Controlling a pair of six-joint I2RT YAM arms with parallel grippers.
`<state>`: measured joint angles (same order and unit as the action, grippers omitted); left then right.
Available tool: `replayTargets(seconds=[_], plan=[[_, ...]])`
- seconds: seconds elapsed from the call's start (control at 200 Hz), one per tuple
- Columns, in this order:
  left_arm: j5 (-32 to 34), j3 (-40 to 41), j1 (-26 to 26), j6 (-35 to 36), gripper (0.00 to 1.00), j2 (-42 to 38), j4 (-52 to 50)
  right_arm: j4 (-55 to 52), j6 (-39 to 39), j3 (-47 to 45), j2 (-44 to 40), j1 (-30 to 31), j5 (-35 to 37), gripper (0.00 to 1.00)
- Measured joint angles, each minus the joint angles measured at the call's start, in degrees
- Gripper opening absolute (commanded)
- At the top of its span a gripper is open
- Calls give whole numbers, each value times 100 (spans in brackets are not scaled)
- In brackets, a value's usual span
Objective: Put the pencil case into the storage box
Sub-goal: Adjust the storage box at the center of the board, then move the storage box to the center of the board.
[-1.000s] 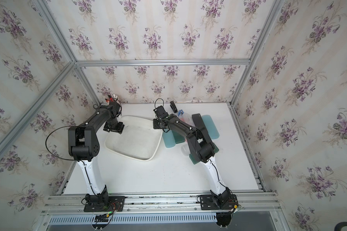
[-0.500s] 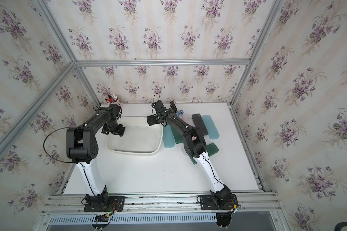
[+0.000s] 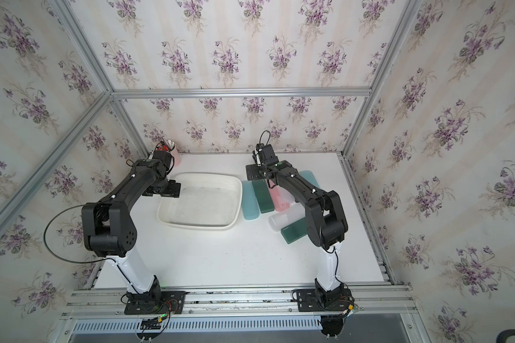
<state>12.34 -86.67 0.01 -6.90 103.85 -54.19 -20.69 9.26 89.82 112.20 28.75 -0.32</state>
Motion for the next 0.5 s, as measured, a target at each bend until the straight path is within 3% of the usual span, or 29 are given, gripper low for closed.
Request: replayTargets(seconds=[0.11, 0.21, 0.5], plan=[[-70, 348, -15, -57, 99, -284, 162, 160, 101, -1272, -424, 85, -197, 93], [-157, 562, -55, -85, 99, -450, 295, 343, 275, -1888, -629, 175, -157, 92], [-295, 833, -116, -92, 99, -592, 496, 549, 413, -1429, -52, 968, 186, 92]])
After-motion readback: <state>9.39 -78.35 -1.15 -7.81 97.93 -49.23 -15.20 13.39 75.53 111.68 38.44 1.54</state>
